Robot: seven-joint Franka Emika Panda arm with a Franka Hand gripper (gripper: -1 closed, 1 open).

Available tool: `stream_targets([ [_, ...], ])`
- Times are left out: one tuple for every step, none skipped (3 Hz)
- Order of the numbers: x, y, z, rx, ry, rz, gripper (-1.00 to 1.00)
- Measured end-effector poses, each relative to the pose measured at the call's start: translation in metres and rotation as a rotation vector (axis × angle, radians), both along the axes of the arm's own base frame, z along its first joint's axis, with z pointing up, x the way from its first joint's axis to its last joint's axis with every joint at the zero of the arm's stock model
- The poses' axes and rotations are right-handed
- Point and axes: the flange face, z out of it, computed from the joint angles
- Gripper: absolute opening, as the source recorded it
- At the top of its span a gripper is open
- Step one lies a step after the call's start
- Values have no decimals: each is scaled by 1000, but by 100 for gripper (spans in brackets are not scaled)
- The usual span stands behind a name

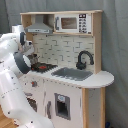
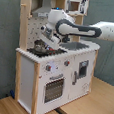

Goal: Play with the kitchen

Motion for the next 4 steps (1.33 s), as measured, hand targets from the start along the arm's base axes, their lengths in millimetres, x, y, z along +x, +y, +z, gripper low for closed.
stream_targets([
  [4,8,-5,17,10,19,-100],
  [2,-2,-4,-20,76,5,-100],
  [3,-9,1,-28,86,-6,-100],
  [3,-9,1,-29,86,-7,100],
])
